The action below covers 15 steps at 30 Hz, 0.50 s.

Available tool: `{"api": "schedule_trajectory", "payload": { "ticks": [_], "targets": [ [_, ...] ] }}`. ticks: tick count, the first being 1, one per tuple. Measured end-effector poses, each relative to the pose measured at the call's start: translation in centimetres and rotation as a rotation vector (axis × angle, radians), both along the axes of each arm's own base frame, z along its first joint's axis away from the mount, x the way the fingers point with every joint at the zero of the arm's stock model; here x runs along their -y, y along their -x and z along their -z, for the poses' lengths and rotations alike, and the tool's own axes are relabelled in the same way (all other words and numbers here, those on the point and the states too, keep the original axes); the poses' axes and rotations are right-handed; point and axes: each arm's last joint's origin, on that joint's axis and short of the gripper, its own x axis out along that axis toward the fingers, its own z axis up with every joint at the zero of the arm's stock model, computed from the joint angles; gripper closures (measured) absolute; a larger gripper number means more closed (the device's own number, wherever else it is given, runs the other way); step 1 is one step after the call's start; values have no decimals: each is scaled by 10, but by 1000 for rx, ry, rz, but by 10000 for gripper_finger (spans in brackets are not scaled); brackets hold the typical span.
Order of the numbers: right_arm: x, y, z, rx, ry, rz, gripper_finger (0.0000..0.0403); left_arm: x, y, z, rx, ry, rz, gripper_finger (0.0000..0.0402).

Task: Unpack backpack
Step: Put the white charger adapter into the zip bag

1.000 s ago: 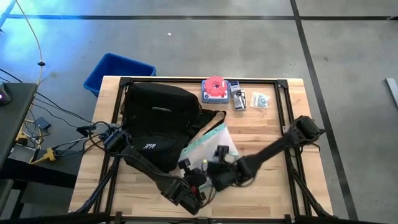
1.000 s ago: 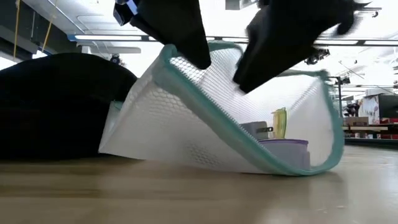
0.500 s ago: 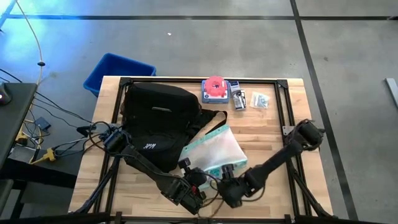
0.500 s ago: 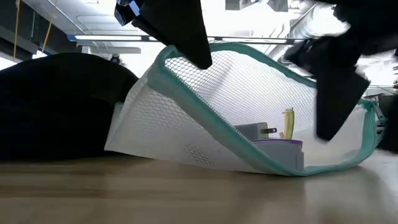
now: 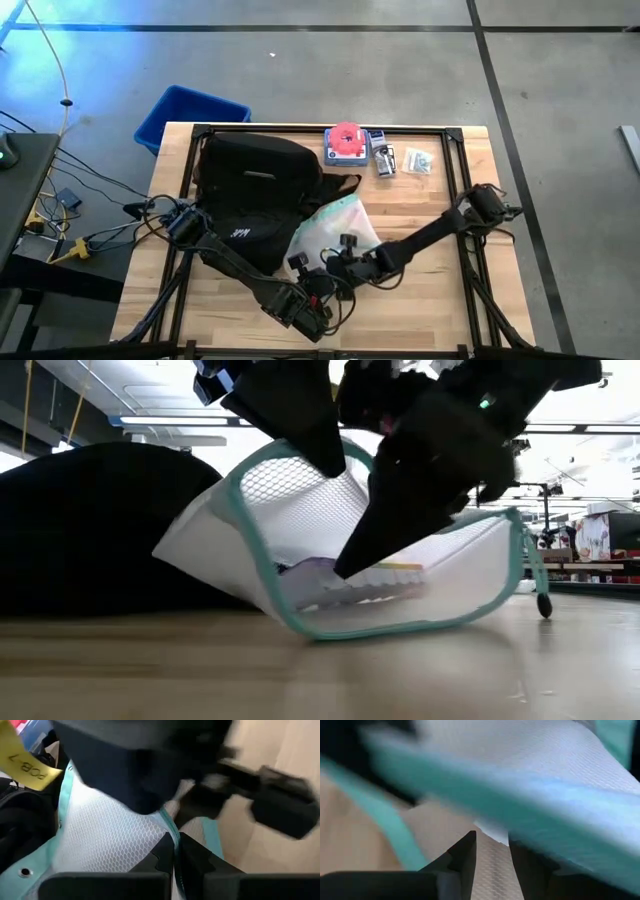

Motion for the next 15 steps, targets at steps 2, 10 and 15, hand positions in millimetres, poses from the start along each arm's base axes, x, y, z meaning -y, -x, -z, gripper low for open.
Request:
{"api": "schedule_trajectory", "payload": {
  "ticks": [2, 10, 15],
  "targets": [
    [1, 0, 1, -9, 5, -3, 305, 0, 1, 0, -4, -2, 0, 402],
    [-28, 15, 2, -101, -107, -209, 306, 1, 2, 1, -5, 5, -12, 402],
    [-44, 16, -2, -33, -139, -280, 307, 1, 2, 0, -2, 4, -14, 402]
  ]
}}
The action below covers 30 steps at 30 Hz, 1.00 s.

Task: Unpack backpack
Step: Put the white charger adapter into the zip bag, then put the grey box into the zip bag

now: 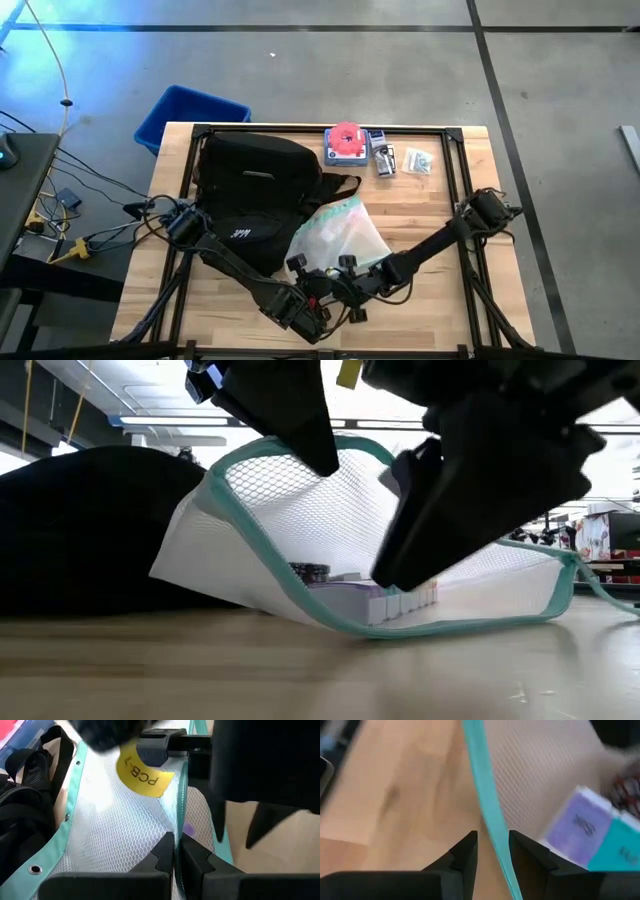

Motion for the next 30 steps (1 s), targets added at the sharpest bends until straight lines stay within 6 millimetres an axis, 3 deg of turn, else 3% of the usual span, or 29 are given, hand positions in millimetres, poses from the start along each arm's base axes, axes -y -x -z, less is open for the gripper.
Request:
{"api": "schedule_trajectory", "payload": {
  "ticks": [7, 11, 18, 21, 25, 30],
  "targets": [
    [14, -10, 21, 30, 85, 192, 307, 3, 2, 0, -2, 5, 8, 402],
    [16, -10, 20, 117, 180, 341, 307, 5, 3, 0, -7, 8, 15, 402],
    [6, -6, 6, 102, 98, 225, 307, 5, 5, 1, -24, 6, 11, 402],
    [1, -2, -7, 74, 21, 113, 307, 4, 6, 1, -25, 9, 2, 402],
    [-11, 11, -39, 97, -61, -29, 307, 4, 6, 1, -18, 9, -4, 402],
    [-22, 49, -94, 161, -43, -139, 307, 4, 6, 1, -19, 3, -5, 402]
  ]
}}
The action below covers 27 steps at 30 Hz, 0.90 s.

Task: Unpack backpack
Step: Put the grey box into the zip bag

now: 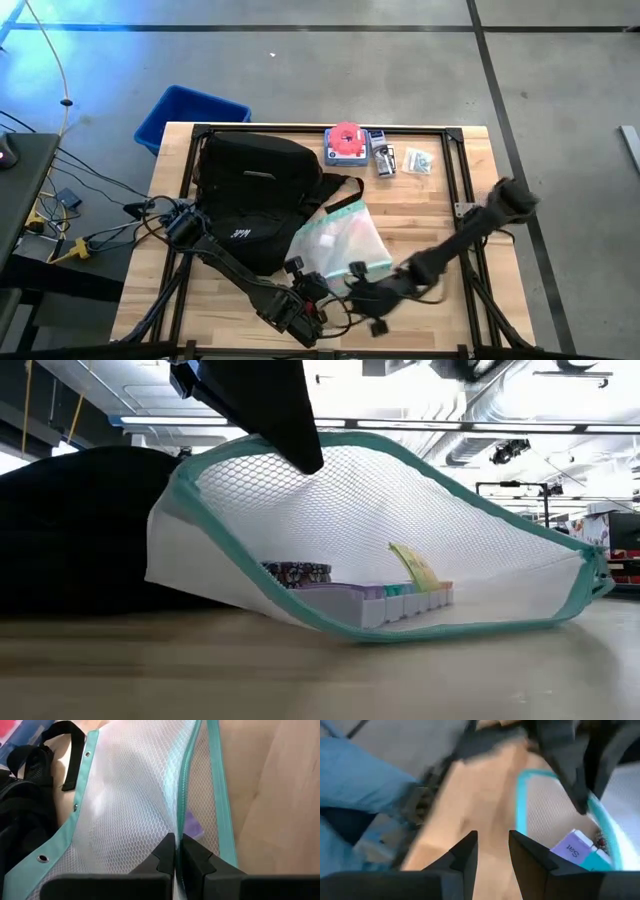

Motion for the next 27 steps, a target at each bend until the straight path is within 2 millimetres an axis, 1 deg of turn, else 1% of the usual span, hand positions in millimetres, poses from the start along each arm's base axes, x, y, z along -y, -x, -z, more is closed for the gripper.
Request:
{"api": "schedule_trajectory", "payload": {
  "ticks": [2, 3, 5, 7, 8, 11, 14, 16, 18, 21, 24, 27],
  "targets": [
    [6, 19, -24, 44, 33, 114, 307, 0, 0, 0, -2, -2, 2, 402],
    [13, 29, -36, 73, 53, 216, 307, 1, 1, 0, -3, -3, 5, 402],
    [34, 46, -55, 132, 107, 458, 307, 2, 2, 0, -4, -4, 8, 402],
    [64, 61, -67, 157, 144, 703, 307, 2, 2, 0, -5, -2, 8, 402],
    [81, 67, -71, 143, 149, 794, 307, 2, 2, 0, -5, 0, 8, 402],
    [136, 73, -78, 20, 145, 1003, 305, 2, 2, 0, -4, 4, 9, 402],
    [184, 63, -76, -115, 139, 1068, 288, 3, 1, 0, -10, 15, 14, 402],
    [216, 53, -73, -178, 110, 1091, 263, 3, 1, 1, -12, 16, 15, 402],
    [248, 45, -68, -219, 66, 1115, 227, 3, 2, 1, -12, 15, 17, 402],
    [292, 41, -55, -307, -2, 1165, 163, 4, 2, 1, -13, 15, 19, 402],
    [327, 39, -34, -417, -73, 1195, 105, 5, 3, 1, -17, 11, 27, 402],
    [351, 34, -10, -503, -99, 1246, 64, 5, 3, 1, -17, 11, 29, 402]
  ]
}}
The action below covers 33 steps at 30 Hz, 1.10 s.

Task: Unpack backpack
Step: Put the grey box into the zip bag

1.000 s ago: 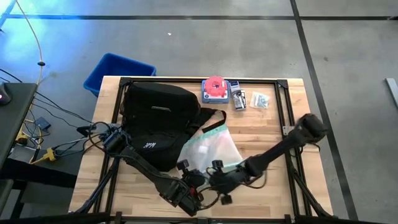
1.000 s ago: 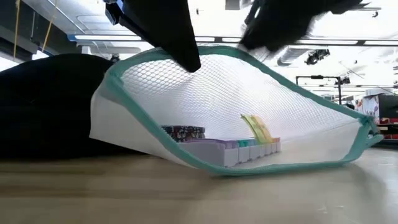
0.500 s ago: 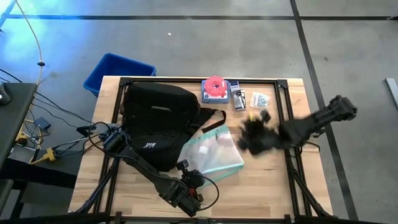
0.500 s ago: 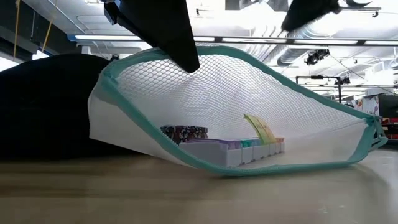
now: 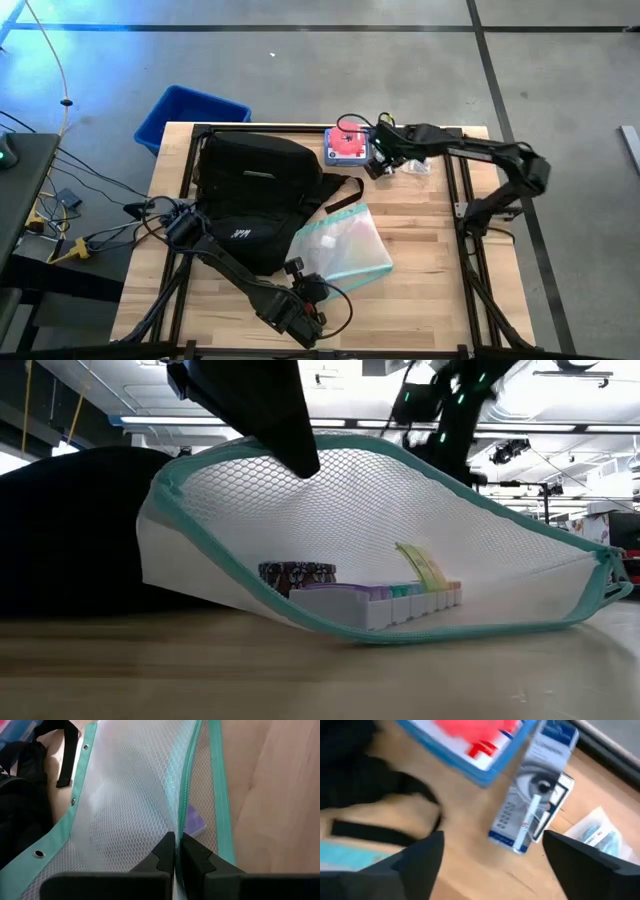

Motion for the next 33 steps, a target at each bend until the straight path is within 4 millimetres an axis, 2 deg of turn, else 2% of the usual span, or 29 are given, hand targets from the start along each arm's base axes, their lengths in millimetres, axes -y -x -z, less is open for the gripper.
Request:
{"api": "schedule_trajectory", "payload": {
  "ticks": [4, 10, 20, 25, 33],
  "targets": [
    [17, -11, 33, -78, -38, 23, 34, 0, 0, 0, -4, -4, 6, 402],
    [28, -17, 68, -185, -70, 42, 22, 0, 0, 0, -4, -3, 6, 402],
    [38, -16, 89, -243, -101, 87, 29, 0, 0, 0, -4, -4, 6, 402],
    [38, -16, 90, -249, -102, 87, 76, 0, 0, 0, -5, -3, 6, 402],
    [33, -7, 88, -337, -132, 84, 196, 2, 1, 0, -4, -4, 11, 402]
  ]
}}
